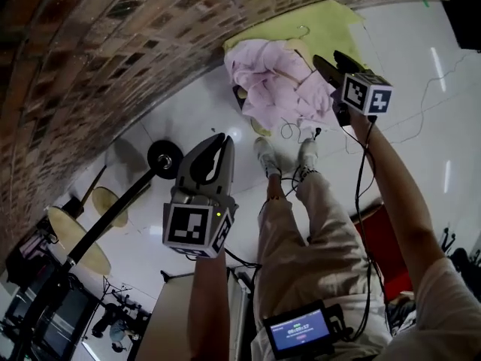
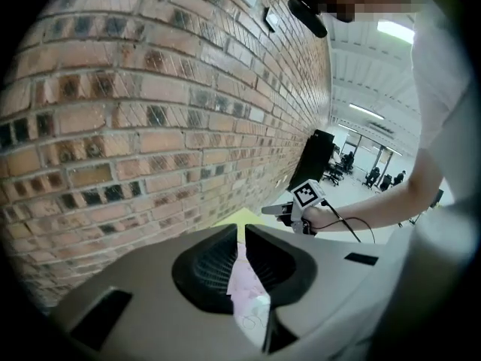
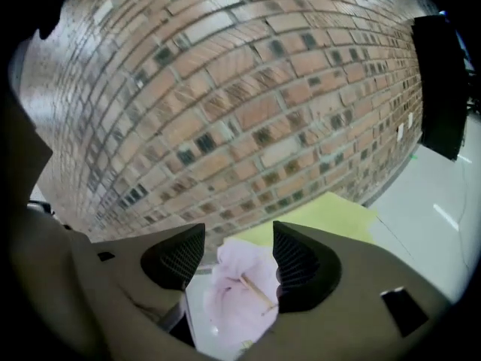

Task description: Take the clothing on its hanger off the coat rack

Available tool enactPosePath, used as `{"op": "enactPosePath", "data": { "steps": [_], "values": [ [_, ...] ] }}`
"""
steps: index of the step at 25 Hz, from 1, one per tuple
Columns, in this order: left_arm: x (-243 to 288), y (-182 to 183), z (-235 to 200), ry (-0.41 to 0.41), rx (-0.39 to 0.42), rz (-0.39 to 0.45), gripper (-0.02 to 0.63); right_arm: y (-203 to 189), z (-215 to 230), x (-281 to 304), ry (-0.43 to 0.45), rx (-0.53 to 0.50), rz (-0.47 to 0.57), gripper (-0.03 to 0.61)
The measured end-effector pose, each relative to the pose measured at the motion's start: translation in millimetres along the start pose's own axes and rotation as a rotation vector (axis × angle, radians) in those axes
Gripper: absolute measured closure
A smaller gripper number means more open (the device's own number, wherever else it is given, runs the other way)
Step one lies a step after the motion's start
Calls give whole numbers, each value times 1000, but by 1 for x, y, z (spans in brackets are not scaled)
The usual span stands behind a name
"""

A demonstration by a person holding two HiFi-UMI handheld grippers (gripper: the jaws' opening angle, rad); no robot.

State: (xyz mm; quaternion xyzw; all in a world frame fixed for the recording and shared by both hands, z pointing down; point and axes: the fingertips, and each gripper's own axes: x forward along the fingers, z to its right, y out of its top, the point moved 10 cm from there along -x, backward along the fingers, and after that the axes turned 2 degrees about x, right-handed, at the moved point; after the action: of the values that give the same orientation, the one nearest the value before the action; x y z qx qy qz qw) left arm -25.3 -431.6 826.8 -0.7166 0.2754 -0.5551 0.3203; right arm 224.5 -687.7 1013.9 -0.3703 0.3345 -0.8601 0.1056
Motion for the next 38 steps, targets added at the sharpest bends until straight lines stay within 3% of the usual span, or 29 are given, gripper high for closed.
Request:
{"op": "enactPosePath", "data": {
  "steps": [6,12,19,24,29,38],
  "values": [
    [-91,45,29,20,-15,96,571,71,-106,-112,111,-47,139,324],
    [-188,101,76,78,38,153,580,142,-201,-249,229,-155,258,341],
    [-324,176,137,154,85,272,589,222,-284,-404,339,-338,263,358],
    [-418,190,183,227,68,349,589,236,-339,-489,405,-412,266,367],
    [-484,169,206,256,22,404,589,228,-401,-544,464,-458,264,367],
    [-603,130,176,315,-27,492,589,196,-532,-576,490,-535,276,367]
  ]
}}
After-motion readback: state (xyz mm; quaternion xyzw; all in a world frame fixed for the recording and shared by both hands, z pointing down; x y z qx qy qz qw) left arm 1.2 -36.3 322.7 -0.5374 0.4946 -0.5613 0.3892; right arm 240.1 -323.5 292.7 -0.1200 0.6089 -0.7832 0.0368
